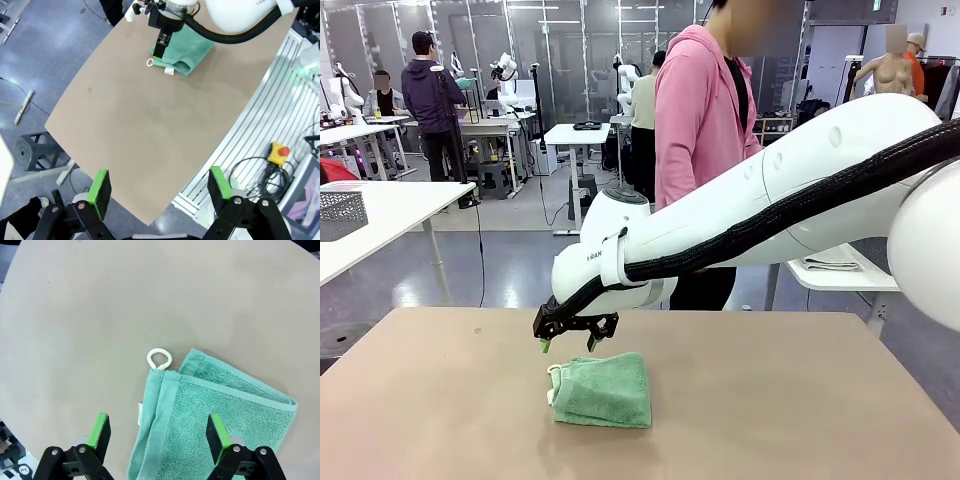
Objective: Fold the towels and place them in the basket.
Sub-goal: When a person lays out a Towel with hook on the table, fold it in half twice, then place the folded Towel with hook on the right side of the table.
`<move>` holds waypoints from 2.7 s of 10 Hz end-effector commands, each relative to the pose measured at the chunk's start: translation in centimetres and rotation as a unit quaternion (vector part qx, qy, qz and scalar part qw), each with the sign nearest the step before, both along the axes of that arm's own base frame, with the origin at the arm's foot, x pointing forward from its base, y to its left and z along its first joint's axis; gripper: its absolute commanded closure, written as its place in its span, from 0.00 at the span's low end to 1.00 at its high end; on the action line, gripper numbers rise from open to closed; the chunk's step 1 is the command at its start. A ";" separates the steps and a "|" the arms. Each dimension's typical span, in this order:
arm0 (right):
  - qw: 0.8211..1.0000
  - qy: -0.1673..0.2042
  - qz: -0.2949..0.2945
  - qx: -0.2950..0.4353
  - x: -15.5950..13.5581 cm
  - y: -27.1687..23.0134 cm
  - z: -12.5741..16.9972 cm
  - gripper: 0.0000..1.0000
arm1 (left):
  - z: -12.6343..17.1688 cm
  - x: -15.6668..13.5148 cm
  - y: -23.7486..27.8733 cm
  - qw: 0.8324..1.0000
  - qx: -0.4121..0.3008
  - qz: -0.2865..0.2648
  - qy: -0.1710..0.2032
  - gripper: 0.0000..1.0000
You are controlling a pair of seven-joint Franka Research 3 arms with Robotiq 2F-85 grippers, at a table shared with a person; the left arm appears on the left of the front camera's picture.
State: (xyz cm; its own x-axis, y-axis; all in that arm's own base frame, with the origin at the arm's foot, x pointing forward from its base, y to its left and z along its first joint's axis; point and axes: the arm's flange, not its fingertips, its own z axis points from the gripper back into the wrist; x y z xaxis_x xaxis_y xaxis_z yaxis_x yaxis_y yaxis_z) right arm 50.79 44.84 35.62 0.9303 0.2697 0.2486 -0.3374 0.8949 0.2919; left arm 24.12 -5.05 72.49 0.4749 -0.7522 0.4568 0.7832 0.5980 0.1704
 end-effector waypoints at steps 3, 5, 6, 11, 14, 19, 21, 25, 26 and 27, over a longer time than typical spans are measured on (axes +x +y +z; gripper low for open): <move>1.000 0.000 0.000 0.000 0.0 0.1 0.0 0.04 | -0.2 -0.1 0.1 1.000 0.003 0.007 -0.004 0.03; 1.000 0.000 0.000 0.000 0.0 0.1 0.0 0.04 | -0.2 -0.1 0.1 1.000 0.003 0.007 -0.004 0.03; 1.000 0.000 0.000 0.000 0.0 0.1 0.0 0.04 | -0.2 -0.1 0.1 1.000 0.003 0.007 -0.004 0.03; 1.000 0.000 0.000 0.000 0.0 0.1 0.0 0.04 | -0.2 -0.1 0.1 1.000 0.003 0.007 -0.004 0.03; 0.999 0.003 0.010 0.042 -1.9 -1.4 2.5 0.04 | -0.2 -0.1 0.1 1.000 0.003 0.007 -0.004 0.03; 0.980 0.001 -0.057 0.191 -7.9 -15.7 5.3 0.04 | -0.2 -0.1 0.1 1.000 0.003 0.007 -0.004 0.03; 0.974 0.012 -0.080 0.211 -7.5 -19.6 2.5 0.04 | -0.2 -0.1 0.1 1.000 0.003 0.007 -0.004 0.03; 0.954 0.034 -0.100 0.279 -6.5 -23.0 -5.0 0.04 | -0.2 -0.1 0.1 1.000 0.003 0.007 -0.004 0.03; 0.950 0.041 -0.103 0.291 -6.1 -23.0 -6.0 0.04 | -0.2 -0.1 0.1 1.000 0.003 0.007 -0.004 0.03; 0.952 0.038 -0.096 0.288 -5.7 -22.6 -6.7 0.04 | -0.2 -0.1 0.1 1.000 0.003 0.007 -0.004 0.03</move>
State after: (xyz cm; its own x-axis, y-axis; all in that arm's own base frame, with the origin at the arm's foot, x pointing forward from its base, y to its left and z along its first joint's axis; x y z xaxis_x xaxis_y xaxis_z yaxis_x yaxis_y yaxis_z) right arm 44.22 21.57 29.78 0.9745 -0.0792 0.2101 -0.1106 0.6450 0.7561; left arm 24.12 -4.98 72.48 0.4750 -0.7514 0.4581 0.7833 0.5982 0.1691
